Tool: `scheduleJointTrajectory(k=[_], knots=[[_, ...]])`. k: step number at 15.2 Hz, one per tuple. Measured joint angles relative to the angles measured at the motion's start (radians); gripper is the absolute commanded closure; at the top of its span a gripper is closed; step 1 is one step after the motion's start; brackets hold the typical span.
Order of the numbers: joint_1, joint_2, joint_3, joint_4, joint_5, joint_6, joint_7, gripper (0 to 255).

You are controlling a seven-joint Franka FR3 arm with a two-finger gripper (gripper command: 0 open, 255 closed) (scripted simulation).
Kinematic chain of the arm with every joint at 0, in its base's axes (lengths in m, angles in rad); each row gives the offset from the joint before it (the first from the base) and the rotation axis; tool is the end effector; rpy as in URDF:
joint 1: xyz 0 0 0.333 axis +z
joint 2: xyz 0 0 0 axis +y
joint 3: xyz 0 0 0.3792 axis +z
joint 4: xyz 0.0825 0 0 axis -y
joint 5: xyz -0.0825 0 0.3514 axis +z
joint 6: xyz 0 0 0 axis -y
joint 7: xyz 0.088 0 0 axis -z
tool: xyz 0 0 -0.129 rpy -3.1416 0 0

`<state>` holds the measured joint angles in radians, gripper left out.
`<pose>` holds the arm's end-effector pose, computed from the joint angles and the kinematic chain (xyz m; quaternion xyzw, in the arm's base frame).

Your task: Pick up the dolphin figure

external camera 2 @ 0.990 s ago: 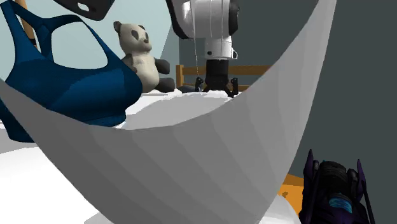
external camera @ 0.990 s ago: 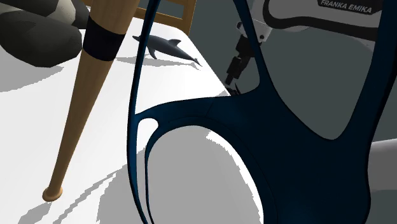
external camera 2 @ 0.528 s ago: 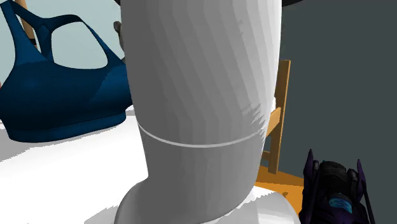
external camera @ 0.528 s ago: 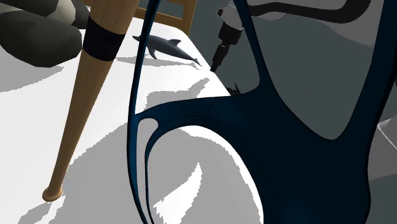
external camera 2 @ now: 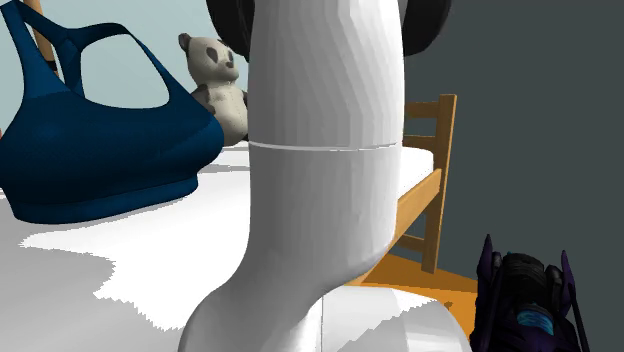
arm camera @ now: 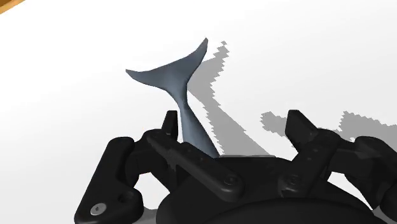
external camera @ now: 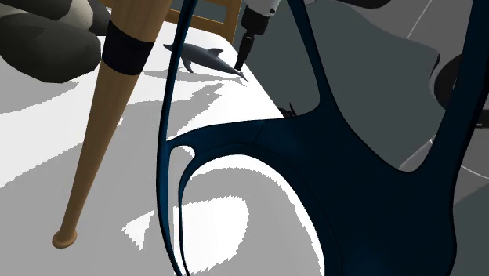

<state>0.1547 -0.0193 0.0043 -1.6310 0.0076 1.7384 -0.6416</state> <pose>0.5264 0.0853 0.6649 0.9192 0.3885 0.0624 0.0115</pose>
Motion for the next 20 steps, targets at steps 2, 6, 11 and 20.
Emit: scheduleJointTrajectory(k=[2,6,11,20], knots=[[0.010,0.065,0.010,0.095,-0.001,-0.016,-0.045,0],[0.032,0.213,0.034,0.308,-0.006,-0.055,-0.129,0],[0.047,0.303,0.052,0.428,-0.013,-0.067,-0.182,0],[0.045,0.277,0.052,0.317,-0.011,0.019,-0.187,255]])
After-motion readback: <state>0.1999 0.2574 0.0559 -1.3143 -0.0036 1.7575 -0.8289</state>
